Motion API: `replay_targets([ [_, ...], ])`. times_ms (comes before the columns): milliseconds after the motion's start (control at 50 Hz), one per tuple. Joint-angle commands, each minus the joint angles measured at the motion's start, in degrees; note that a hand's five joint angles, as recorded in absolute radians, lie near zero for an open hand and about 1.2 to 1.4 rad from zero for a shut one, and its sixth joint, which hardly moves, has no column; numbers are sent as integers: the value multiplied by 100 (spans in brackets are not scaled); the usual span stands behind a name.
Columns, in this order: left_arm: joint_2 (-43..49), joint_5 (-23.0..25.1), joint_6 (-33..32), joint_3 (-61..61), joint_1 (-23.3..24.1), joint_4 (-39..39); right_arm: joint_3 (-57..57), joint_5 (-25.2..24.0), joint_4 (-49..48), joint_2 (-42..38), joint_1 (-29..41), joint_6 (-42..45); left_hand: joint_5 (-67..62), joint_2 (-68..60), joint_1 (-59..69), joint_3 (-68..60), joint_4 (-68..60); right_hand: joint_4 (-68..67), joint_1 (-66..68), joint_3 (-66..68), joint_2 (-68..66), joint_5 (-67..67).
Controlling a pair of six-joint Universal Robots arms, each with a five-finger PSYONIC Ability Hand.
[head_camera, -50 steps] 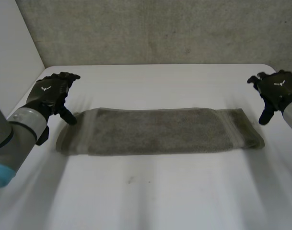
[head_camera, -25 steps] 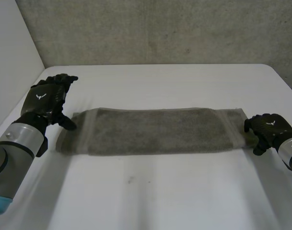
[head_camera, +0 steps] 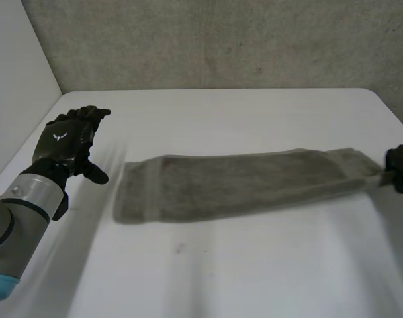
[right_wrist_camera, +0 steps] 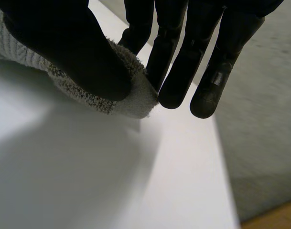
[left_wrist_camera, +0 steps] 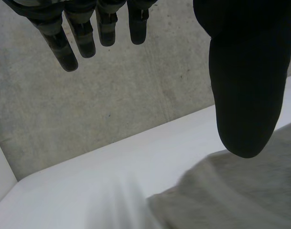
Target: Fold the towel.
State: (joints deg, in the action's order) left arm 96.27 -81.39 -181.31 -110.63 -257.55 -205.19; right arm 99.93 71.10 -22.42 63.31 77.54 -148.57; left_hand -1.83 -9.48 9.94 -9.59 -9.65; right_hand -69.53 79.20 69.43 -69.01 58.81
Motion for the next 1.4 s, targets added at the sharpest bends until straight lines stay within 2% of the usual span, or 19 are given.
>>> replay_targets([
  [20,-91,-9,-10,41,47,5,-596,159,220,41,-555,652,128,-107,61,-96,-90,-1047,80,1057,-1099,1119],
  [140,-284,-26,-19,304,82,58,-1167,220,483,173,-390,962,-108,-343,296,-331,-325,-1047,80,1057,-1099,1119],
  [220,-328,-35,-10,613,161,164,-1476,326,519,446,297,856,-125,-360,314,-348,-342,-1047,80,1057,-1099,1119],
  [260,-354,-88,-19,771,205,287,-1756,422,519,551,1005,707,-125,-360,314,-348,-342,-1047,80,1057,-1099,1119],
  [380,-284,-404,-19,1720,442,1016,-2056,431,484,525,2134,671,-108,-343,297,-332,-326,-1047,80,1057,-1099,1119],
  [420,-197,-535,-19,2166,565,1314,-2187,405,466,350,3069,671,-108,-343,297,-332,-326,-1047,80,1057,-1099,1119],
  [440,-196,-536,-19,2168,565,1315,-2188,405,466,349,3074,671,-108,-343,297,-332,-326,-1047,80,1057,-1099,1119],
  [480,-91,-589,-19,2370,618,1412,-2276,405,466,87,3861,689,-91,-326,280,-315,-309,-1047,80,1057,-1099,1119],
  [640,234,-800,-1,2792,908,1561,-2250,379,466,-800,5286,645,-74,-309,263,-298,-292,-1047,80,1057,-1099,1119],
  [740,568,-809,17,2801,1005,1552,-2171,361,475,-1354,5745,671,-74,-309,263,-298,-292,-1047,80,1057,-1099,1119],
  [780,621,-809,17,2792,1022,1552,-2170,413,484,-1486,5807,697,-74,-309,263,-298,-292,-1047,80,1057,-1099,1119],
  [820,656,-809,17,2792,1031,1552,-2170,431,519,-1541,5834,698,-74,-309,263,-298,-292,-347,-621,356,-399,419],
  [840,691,-809,17,2792,1040,1552,-2153,466,537,-1506,5825,680,-74,-309,263,-298,-292,2085,-3052,-2075,2032,-2012],
  [860,691,-809,17,2792,1040,1552,-2153,467,537,-1505,5825,680,-74,-309,263,-298,-292,2109,-3077,-2099,2057,-2037],
  [900,744,-809,17,2792,1040,1544,-2065,606,554,-1252,5781,619,-57,-293,246,-281,-275,5953,-6920,-5943,5901,-5881],
  [980,753,-800,17,2792,1040,1535,-1933,809,563,-750,5658,399,-74,-309,263,-298,-292,5953,-6920,-5943,5901,-5881],
  [1180,771,-800,17,2766,1163,1535,-714,818,572,778,4096,-1339,-41,-276,229,-264,-258,5953,-6920,-5943,5901,-5881],
  [1360,797,-800,8,2740,1339,1535,282,405,554,894,3056,-1552,-41,-276,229,-264,-258,5953,-6920,-5943,5901,-5881],
  [1400,797,-800,8,2740,1348,1535,553,134,493,885,2698,-1535,-41,-276,229,-264,-258,4739,-5707,-4730,4687,-4667],
])
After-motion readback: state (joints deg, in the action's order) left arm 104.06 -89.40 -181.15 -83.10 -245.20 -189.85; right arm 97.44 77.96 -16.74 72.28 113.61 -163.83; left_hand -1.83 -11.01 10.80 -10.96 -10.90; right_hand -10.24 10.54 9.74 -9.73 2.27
